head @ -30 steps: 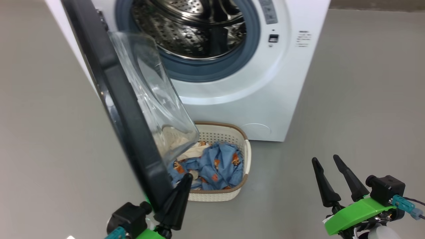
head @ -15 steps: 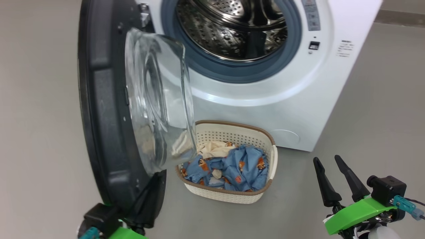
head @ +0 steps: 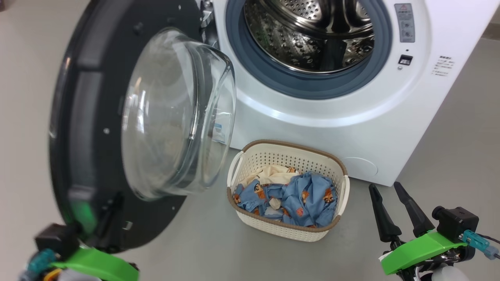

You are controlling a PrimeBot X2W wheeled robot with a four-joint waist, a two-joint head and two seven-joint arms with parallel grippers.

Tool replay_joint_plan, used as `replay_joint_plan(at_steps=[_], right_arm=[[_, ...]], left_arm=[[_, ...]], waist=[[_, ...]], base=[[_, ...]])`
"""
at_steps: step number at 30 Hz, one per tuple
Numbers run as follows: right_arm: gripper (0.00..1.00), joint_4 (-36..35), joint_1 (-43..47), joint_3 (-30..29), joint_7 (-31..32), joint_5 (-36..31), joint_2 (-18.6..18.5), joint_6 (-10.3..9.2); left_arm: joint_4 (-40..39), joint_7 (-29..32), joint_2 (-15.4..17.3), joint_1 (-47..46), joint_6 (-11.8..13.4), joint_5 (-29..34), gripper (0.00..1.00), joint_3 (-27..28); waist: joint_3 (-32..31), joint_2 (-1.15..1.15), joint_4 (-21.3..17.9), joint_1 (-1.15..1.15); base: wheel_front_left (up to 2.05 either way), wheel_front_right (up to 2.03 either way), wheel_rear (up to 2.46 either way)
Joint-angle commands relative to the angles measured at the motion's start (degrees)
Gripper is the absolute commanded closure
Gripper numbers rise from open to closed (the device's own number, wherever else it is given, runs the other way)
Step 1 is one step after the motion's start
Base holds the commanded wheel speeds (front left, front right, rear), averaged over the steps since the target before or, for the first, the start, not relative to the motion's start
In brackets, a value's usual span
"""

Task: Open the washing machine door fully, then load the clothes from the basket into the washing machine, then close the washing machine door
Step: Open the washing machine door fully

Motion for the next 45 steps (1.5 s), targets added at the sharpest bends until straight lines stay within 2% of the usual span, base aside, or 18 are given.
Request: replay_joint_plan(at_steps=[1,10,19,33,45], right_arm=[[0.00,-1.4,-1.2,1.0,-0.7,0.0,0.1,0.09],[0.00,-1.8,-2.7,0.2,-0.7,-0.4,1.0,0.09],[0.00,-2.1,-4.5,-0.2,-0.7,-0.9,0.7,0.09],[0.00,-1.8,-6.7,0.4,-0.7,-0.9,0.6,0.09],[0.00,-1.6,-7.0,0.2,-0.7,-0.6,0.5,0.09]], left_arm=[[0.3,0.7,3.2,-4.2,0.7,-0.9,1.00,4.1],[8.5,3.3,8.2,-10.6,-0.2,-3.6,1.00,8.5],[20.1,4.1,11.6,-18.6,-4.1,-6.5,1.00,10.2],[38.4,3.4,17.0,-31.3,-7.4,-5.0,1.00,6.8],[46.9,0.3,18.3,-36.3,-8.2,-5.7,1.00,3.6]], waist=[[0.8,0.00,0.9,0.00],[3.6,0.00,2.5,0.00],[6.3,0.00,4.0,0.00],[8.7,0.00,3.2,0.00],[8.6,0.00,2.3,0.00]], base=[[0.00,0.00,0.00],[0.00,0.00,0.00],[0.00,0.00,0.00],[0.00,0.00,0.00],[0.00,0.00,0.00]])
